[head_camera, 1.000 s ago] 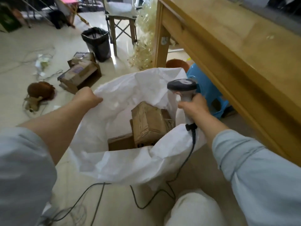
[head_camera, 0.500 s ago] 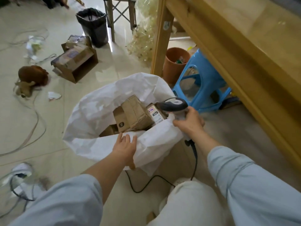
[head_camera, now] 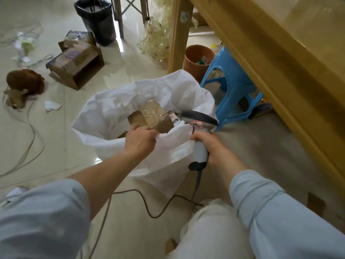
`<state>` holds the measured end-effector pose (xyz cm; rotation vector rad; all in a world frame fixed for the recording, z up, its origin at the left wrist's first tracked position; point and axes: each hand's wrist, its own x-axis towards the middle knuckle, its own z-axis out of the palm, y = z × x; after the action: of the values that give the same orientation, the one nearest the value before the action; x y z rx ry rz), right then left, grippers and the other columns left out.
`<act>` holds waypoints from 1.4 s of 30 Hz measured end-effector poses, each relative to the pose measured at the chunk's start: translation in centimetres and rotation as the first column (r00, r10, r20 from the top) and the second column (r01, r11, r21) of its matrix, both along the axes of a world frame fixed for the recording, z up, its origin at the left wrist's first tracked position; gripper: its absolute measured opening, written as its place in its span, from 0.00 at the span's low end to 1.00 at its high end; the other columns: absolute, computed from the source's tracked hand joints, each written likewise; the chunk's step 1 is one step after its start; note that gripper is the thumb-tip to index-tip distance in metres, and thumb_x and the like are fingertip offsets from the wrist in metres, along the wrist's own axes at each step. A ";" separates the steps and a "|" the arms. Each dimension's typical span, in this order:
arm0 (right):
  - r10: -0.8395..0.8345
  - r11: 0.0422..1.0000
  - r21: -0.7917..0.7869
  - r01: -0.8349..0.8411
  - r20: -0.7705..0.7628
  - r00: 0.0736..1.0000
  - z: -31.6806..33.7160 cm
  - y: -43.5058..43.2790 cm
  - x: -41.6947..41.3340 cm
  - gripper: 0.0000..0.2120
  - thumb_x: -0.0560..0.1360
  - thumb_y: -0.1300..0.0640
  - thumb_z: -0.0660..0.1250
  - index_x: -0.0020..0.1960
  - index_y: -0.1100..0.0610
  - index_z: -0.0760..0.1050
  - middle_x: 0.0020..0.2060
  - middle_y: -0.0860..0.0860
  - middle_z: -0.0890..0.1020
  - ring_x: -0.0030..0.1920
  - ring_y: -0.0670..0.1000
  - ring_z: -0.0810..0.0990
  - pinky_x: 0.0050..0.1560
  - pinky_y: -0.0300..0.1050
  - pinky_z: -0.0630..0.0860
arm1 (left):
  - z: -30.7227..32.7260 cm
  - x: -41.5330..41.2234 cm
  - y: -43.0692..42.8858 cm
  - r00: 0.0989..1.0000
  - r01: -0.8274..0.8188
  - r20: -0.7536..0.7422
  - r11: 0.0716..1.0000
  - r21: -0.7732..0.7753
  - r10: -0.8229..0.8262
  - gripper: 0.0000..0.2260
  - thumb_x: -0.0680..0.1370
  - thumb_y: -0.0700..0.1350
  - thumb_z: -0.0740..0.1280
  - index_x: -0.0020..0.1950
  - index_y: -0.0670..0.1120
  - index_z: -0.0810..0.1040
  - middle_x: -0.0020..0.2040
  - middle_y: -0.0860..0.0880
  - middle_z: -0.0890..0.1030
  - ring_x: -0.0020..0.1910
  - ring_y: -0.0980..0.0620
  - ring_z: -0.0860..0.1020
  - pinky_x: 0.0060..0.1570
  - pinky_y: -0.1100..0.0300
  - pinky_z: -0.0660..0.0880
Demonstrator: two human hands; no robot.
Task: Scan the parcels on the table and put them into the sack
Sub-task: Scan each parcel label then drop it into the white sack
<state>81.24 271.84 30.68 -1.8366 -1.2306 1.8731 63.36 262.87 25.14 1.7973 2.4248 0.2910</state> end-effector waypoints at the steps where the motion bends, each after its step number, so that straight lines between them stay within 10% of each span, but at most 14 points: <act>1: -0.017 1.000 -0.018 0.016 -0.055 0.998 0.4 0.2 -0.5 0.06 0.69 0.64 0.68 0.44 0.58 0.75 0.46 0.60 0.78 0.47 0.59 0.77 0.54 0.55 0.76 | 1.6 -0.8 1.0 1.000 0.012 0.009 0.996 0.090 -0.013 0.14 0.75 0.41 0.60 0.53 0.48 0.83 0.48 0.45 0.83 0.51 0.42 0.79 0.57 0.55 0.60; 9: -0.076 0.996 0.034 0.081 -0.121 0.990 2.2 1.0 -1.9 0.24 0.63 0.59 0.71 0.58 0.59 0.75 0.50 0.60 0.82 0.51 0.60 0.80 0.56 0.57 0.78 | 4.3 0.6 -1.2 0.847 0.531 -0.104 0.837 0.133 -0.521 0.10 0.65 0.43 0.64 0.38 0.49 0.84 0.35 0.51 0.81 0.34 0.49 0.80 0.45 0.53 0.76; 16: -0.033 0.999 -0.038 0.038 0.145 0.989 0.8 -1.9 0.7 0.23 0.68 0.65 0.67 0.62 0.64 0.71 0.51 0.62 0.78 0.46 0.59 0.78 0.45 0.51 0.77 | 5.2 2.0 -3.2 0.881 0.465 0.078 0.827 -0.315 -0.466 0.13 0.75 0.42 0.62 0.57 0.49 0.80 0.51 0.50 0.78 0.52 0.49 0.76 0.40 0.58 0.69; 20: -0.114 0.991 0.085 0.108 0.071 0.991 2.9 -1.5 0.3 0.23 0.68 0.63 0.67 0.62 0.62 0.71 0.52 0.60 0.79 0.51 0.60 0.78 0.55 0.54 0.77 | 6.9 2.0 -3.0 0.835 0.542 0.104 0.840 0.021 -0.541 0.05 0.65 0.39 0.64 0.36 0.41 0.79 0.38 0.46 0.78 0.36 0.43 0.78 0.29 0.64 0.64; 23: -0.107 0.975 0.206 0.082 0.114 0.988 5.1 -1.8 0.2 0.12 0.69 0.56 0.69 0.49 0.58 0.71 0.54 0.58 0.77 0.56 0.60 0.76 0.61 0.57 0.74 | 7.7 4.4 -3.8 0.780 0.624 0.127 0.778 -0.072 -0.613 0.06 0.70 0.38 0.66 0.44 0.42 0.81 0.40 0.49 0.75 0.40 0.49 0.76 0.34 0.60 0.67; 27: -0.070 0.967 0.254 0.032 0.144 0.987 6.0 -2.9 1.0 0.08 0.72 0.56 0.68 0.42 0.56 0.69 0.46 0.56 0.77 0.49 0.57 0.78 0.58 0.55 0.76 | 5.9 6.4 -5.4 0.851 0.513 0.138 0.747 -0.423 -0.506 0.18 0.76 0.46 0.64 0.66 0.51 0.75 0.52 0.50 0.76 0.54 0.46 0.77 0.48 0.57 0.75; 32: -0.073 0.982 0.178 0.064 0.048 0.996 6.2 -4.9 1.7 0.06 0.76 0.57 0.65 0.42 0.59 0.73 0.29 0.55 0.76 0.26 0.49 0.72 0.31 0.42 0.75 | 5.8 6.5 -4.9 0.959 0.272 0.171 0.901 -0.339 -0.225 0.30 0.73 0.60 0.68 0.73 0.53 0.67 0.63 0.53 0.77 0.59 0.50 0.76 0.52 0.58 0.77; 42: -0.106 0.980 0.168 0.106 -0.008 0.994 8.7 -5.4 3.2 0.02 0.74 0.62 0.65 0.44 0.60 0.72 0.31 0.56 0.76 0.27 0.51 0.73 0.33 0.44 0.76 | 6.3 7.0 -3.3 0.969 0.149 0.241 0.893 -0.424 -0.047 0.41 0.71 0.66 0.67 0.77 0.50 0.56 0.66 0.48 0.73 0.61 0.46 0.75 0.57 0.53 0.76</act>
<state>84.48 266.42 39.41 -1.7765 -1.2249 1.6587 70.35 259.58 31.45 1.5796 2.0286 -0.0622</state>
